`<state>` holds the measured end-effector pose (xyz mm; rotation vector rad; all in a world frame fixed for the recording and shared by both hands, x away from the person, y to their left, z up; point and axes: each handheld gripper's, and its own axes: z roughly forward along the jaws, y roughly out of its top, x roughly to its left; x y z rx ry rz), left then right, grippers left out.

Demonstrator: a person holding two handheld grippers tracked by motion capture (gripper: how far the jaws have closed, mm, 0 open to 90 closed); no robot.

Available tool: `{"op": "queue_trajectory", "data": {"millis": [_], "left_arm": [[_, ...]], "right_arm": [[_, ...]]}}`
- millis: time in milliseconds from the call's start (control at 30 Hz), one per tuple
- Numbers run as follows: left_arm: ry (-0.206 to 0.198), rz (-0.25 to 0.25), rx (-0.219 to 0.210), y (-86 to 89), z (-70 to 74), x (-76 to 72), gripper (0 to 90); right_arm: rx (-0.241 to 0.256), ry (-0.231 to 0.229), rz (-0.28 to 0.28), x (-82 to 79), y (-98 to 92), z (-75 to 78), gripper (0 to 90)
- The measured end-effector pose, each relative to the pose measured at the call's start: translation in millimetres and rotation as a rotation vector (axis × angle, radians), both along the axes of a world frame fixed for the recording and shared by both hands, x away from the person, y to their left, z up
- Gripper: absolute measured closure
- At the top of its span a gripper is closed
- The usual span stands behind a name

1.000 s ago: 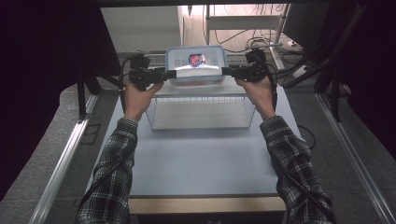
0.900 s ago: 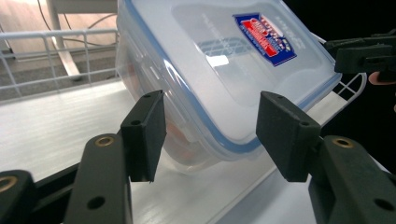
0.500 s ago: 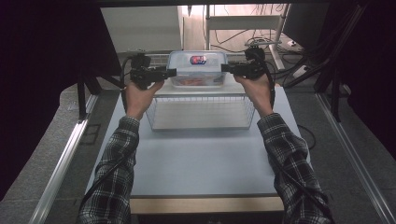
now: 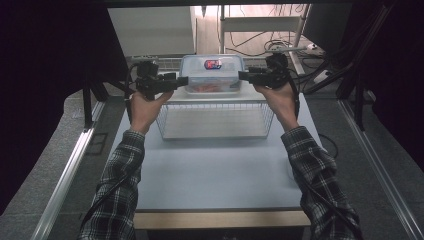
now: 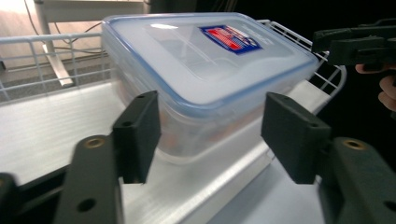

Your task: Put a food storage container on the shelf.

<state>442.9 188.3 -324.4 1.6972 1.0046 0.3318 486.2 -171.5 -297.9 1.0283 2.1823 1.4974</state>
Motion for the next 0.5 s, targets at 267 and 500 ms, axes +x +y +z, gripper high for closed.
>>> {"op": "queue_trajectory", "data": {"millis": [267, 500], "left_arm": [[-0.072, -0.036, 0.094, -9.7, -13.7, -24.3, 19.7], [-0.095, -0.076, 0.099, -16.7, -27.2, -51.5, 13.2]], "right_arm": [[-0.031, -0.052, 0.047, -24.7, -7.6, -9.1, 26.9], [-0.006, -0.074, 0.085, -44.6, -12.5, -21.9, 16.3]]}}
